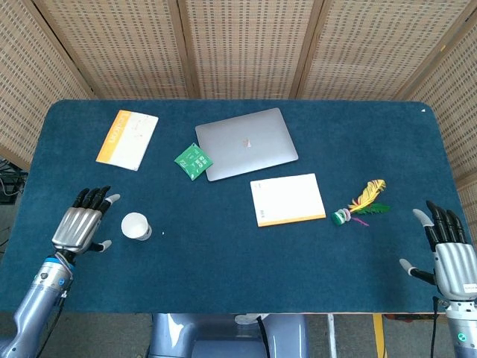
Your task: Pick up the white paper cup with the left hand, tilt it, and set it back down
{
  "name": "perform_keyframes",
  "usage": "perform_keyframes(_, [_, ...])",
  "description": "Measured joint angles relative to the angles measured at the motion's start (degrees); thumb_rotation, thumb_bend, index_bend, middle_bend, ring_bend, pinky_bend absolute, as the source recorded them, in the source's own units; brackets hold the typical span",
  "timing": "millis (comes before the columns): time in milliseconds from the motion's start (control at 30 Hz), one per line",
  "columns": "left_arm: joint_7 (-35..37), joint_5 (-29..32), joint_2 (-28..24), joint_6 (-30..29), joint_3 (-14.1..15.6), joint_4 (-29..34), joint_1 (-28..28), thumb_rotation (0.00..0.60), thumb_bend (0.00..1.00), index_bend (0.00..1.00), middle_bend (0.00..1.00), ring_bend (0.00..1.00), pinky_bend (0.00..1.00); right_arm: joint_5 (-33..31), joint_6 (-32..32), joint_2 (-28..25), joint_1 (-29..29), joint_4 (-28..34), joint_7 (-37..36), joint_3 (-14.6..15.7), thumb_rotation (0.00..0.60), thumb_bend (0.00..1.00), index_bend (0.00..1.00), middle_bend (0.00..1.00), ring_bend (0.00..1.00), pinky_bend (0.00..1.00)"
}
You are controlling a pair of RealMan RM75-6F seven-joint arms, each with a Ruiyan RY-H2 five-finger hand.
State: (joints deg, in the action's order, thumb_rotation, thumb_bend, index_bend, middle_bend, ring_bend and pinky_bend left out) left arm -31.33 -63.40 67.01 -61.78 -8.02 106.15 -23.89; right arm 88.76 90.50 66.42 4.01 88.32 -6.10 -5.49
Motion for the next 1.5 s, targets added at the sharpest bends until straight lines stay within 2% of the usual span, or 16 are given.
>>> perform_keyframes(300, [-4.1, 8.5, 2.6, 3.2, -0.7, 0.2, -5.3, 0.600, 0.20, 0.17, 0.00, 0.00, 0.00, -0.8, -0.4, -0.5, 0.0, -0.1, -1.7, -0.2, 0.600, 0.15, 0.00, 0.00, 0.00, 0.00])
perform_keyframes(633, [-9.6, 17.3, 7.9, 3.8, 0.7, -3.2, -10.3, 0.600, 0.20, 0.21, 0.00, 0.00, 0.00, -2.1, -1.0, -1.0, -0.2, -0.4, -3.9, -0.7, 0.600, 0.15, 0.00, 0.00, 0.00, 0.00])
perform_keyframes(800, [-10.0, 18.3, 10.2, 3.1, 1.8, -5.1, -11.6, 0.600, 0.23, 0.36, 0.00, 0.00, 0.00, -2.1, -1.0, -0.9, -0.2, -0.5, -3.9, -0.8, 0.600, 0.15, 0.00, 0.00, 0.00, 0.00])
perform_keyframes(933, [-9.1, 17.4, 11.0, 1.8, 2.4, -5.8, -11.6, 0.600, 0.26, 0.43, 0.00, 0.00, 0.00, -2.2, -1.2, -0.9, -0.1, -0.6, -3.9, -0.8, 0.600, 0.15, 0.00, 0.00, 0.00, 0.00])
perform_keyframes(1233, [-1.4, 13.1, 11.3, 0.3, 1.4, -6.1, -10.7, 0.600, 0.27, 0.41, 0.00, 0.00, 0.00, -2.3, -1.2, -0.9, -0.2, -0.3, -4.0, -0.8, 0.600, 0.15, 0.00, 0.00, 0.00, 0.00])
perform_keyframes(1333, [3.5, 10.4, 12.3, -0.6, 0.5, -6.6, -10.1, 0.600, 0.26, 0.40, 0.00, 0.00, 0.00, -2.2, -1.1, -0.7, -0.1, -0.2, -4.2, -0.9, 0.600, 0.15, 0.00, 0.00, 0.00, 0.00])
perform_keyframes(1500, [16.1, 5.2, 16.3, -1.4, -1.0, -10.4, -9.0, 0.600, 0.25, 0.40, 0.00, 0.00, 0.00, -1.9, -0.9, -0.4, -0.1, -0.3, -4.1, -0.9, 0.600, 0.15, 0.00, 0.00, 0.00, 0.00])
